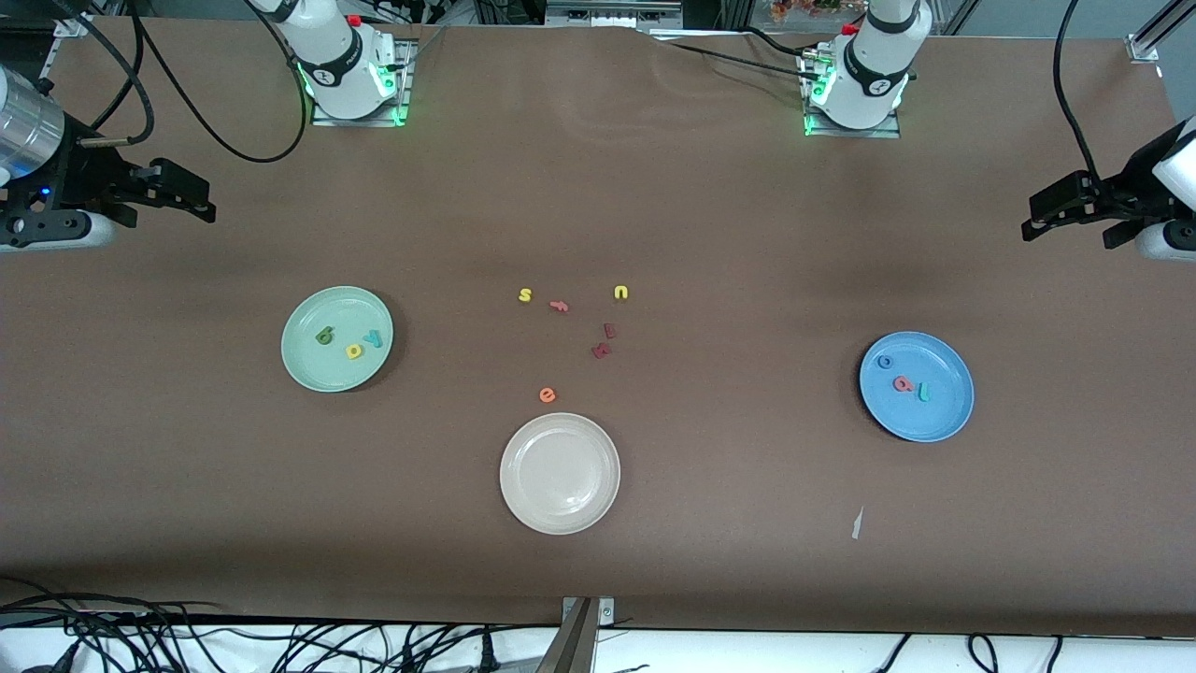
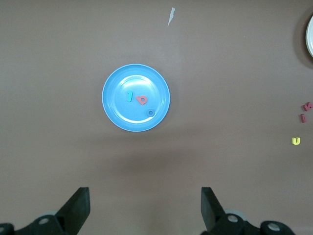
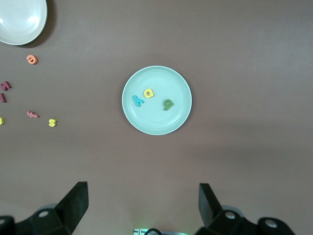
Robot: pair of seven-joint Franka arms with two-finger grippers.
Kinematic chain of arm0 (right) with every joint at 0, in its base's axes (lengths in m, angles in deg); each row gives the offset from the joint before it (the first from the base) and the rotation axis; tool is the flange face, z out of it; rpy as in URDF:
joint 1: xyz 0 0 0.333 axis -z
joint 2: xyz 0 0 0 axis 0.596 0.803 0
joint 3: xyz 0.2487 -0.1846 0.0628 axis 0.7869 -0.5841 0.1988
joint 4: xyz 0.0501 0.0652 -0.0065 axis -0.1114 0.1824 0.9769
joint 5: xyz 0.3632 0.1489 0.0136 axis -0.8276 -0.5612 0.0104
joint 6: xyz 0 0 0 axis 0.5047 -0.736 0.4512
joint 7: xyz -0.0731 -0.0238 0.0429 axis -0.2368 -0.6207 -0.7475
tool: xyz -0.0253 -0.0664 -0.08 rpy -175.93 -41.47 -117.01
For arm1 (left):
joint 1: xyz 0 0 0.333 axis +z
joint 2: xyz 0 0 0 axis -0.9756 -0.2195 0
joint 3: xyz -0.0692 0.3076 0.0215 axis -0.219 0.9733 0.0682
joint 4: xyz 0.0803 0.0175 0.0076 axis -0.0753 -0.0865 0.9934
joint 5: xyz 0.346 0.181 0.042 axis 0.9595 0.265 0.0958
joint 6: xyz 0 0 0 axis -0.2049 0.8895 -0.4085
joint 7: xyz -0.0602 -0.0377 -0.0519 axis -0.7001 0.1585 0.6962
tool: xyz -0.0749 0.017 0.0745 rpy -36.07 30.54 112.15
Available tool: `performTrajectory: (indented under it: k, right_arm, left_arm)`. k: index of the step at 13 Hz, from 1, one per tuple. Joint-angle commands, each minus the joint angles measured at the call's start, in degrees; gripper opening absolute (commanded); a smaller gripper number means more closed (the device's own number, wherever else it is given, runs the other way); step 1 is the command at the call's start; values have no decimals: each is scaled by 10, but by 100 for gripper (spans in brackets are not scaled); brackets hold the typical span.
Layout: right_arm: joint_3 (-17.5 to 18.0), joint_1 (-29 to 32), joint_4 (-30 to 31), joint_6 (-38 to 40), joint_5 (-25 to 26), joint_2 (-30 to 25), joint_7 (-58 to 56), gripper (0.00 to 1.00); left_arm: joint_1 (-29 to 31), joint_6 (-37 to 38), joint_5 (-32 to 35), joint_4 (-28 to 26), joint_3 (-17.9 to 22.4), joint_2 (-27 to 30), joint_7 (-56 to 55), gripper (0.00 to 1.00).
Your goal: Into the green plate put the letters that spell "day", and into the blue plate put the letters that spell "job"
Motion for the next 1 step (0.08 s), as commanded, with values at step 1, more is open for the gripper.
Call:
performTrajectory:
  k: [1]
  right_arm:
    - [0, 0, -8, 9, 9, 0, 6, 100]
  left_arm:
    - [0, 0, 8, -2, -2, 3, 10, 100]
